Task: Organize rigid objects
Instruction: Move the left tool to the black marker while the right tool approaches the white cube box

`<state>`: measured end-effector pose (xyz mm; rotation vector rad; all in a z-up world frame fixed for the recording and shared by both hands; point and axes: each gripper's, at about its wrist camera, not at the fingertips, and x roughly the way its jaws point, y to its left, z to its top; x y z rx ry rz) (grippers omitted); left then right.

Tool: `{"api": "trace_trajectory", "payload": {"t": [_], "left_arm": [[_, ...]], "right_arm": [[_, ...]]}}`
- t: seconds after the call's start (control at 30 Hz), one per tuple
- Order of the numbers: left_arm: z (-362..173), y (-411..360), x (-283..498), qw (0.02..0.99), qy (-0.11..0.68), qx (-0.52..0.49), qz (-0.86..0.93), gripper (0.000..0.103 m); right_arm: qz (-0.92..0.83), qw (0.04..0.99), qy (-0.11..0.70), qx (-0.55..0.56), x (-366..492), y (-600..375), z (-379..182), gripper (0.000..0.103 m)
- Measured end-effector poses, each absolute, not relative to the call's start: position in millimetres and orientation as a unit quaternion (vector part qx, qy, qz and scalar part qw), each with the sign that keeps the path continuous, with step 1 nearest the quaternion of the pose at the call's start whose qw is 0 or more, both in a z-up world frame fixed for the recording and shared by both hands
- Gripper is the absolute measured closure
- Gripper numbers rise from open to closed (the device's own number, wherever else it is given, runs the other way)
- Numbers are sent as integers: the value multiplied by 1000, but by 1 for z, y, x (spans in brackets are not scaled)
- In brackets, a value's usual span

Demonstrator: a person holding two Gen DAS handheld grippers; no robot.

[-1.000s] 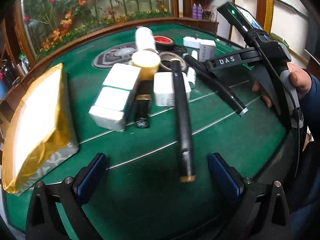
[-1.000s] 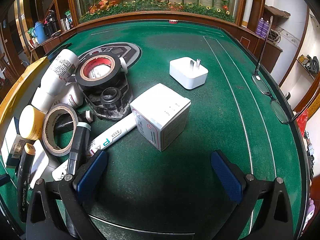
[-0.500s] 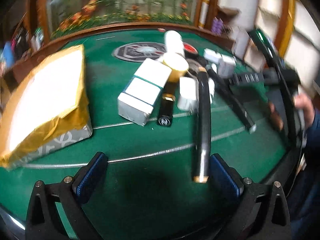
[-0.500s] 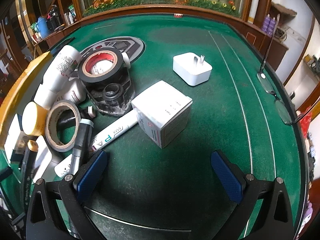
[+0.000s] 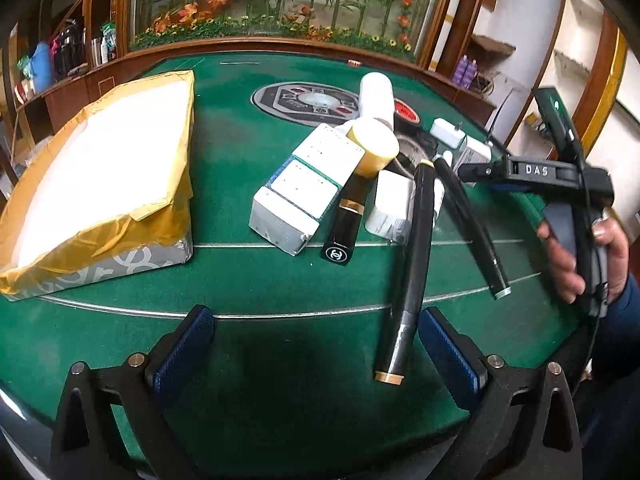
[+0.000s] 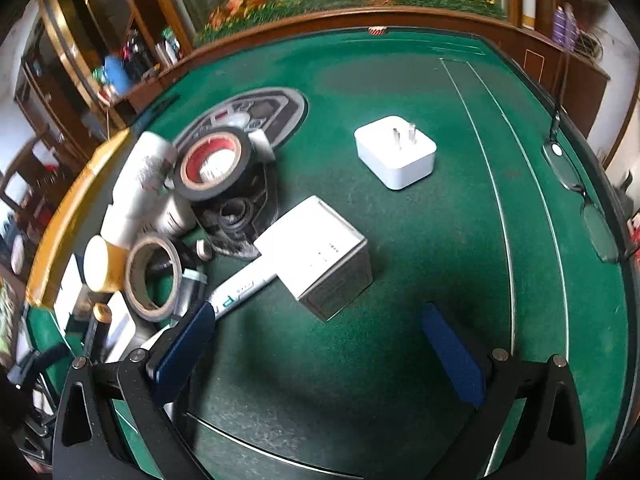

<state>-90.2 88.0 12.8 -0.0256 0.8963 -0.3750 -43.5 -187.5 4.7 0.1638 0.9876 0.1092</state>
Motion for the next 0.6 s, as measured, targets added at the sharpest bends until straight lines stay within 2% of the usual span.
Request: {"api": "trace_trajectory", "payload": {"t": [0.1, 0.2, 0.37, 0.43, 0.47, 0.5, 0.57, 0.6], "left_arm": [[20, 89, -99, 880, 415, -54, -223, 1], [33, 76, -105, 881, 401, -37, -249, 1], [38, 54, -101, 881, 398, 1, -257, 1], [38, 47, -93, 879, 404, 14, -252, 1], [36, 43, -90, 878, 408, 25, -250, 7], [35, 39, -88, 878, 410, 35, -246, 17], [33, 31, -83, 875, 418, 45, -241, 31], [30, 29, -80, 872, 425, 48, -239, 37]], "right_arm": [[59, 875, 474, 85, -45, -189, 4, 0], [55, 882, 462, 79, -47, -190, 9, 0], [31, 930, 360, 63, -73, -194, 35, 3], [28, 934, 353, 43, -73, -191, 37, 4], [36, 934, 354, 38, -74, -189, 36, 9], [44, 933, 356, 35, -72, -188, 35, 13], [43, 931, 362, 27, -70, -185, 32, 30], [40, 928, 369, 25, -67, -186, 30, 34]]}}
